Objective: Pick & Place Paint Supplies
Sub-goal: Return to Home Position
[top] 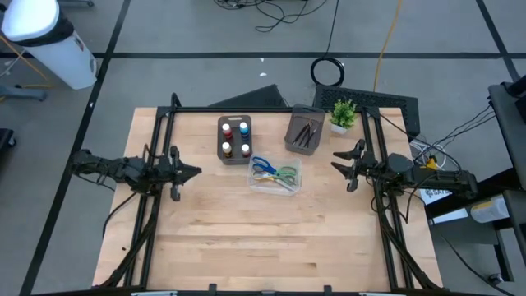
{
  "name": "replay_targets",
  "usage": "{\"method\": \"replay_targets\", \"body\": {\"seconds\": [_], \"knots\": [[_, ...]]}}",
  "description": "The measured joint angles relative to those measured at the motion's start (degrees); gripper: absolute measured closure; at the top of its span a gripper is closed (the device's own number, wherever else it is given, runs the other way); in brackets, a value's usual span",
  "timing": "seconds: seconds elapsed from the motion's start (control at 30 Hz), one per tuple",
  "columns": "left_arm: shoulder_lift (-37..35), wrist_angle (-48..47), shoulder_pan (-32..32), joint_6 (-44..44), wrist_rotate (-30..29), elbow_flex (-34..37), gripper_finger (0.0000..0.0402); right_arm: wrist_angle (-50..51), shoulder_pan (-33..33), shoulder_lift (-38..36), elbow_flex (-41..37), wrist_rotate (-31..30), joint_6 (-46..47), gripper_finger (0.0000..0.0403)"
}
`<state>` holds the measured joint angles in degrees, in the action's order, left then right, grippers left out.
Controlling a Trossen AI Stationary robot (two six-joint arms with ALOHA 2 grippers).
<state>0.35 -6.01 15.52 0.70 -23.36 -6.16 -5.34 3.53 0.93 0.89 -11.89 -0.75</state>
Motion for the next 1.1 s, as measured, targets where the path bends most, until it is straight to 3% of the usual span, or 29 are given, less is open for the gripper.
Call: {"method": "replay_targets", "body": {"seconds": [0.13,0.23,0.53,0.7,1.1], "knots": [[0.1,9.2,-1.8,-3.5,5.3,5.2,0.036,-0.1,0.0,0.0,0.0,0.0,0.0,0.0248],[0.3,7.9,-4.0,-3.1,10.3,4.8,0.036,-0.1,0.0,0.0,0.0,0.0,0.0,0.0248],[2.5,7.1,-12.4,-1.5,15.4,4.9,0.036,-0.2,0.0,0.0,0.0,0.0,0.0,0.0248],[4.4,6.8,-15.7,2.7,15.9,4.9,0.036,-0.2,0.0,0.0,0.0,0.0,0.0,0.0248],[6.1,8.9,-16.2,3.6,15.8,5.2,0.036,-0.2,0.0,0.0,0.0,0.0,0.0,0.0248]]}}
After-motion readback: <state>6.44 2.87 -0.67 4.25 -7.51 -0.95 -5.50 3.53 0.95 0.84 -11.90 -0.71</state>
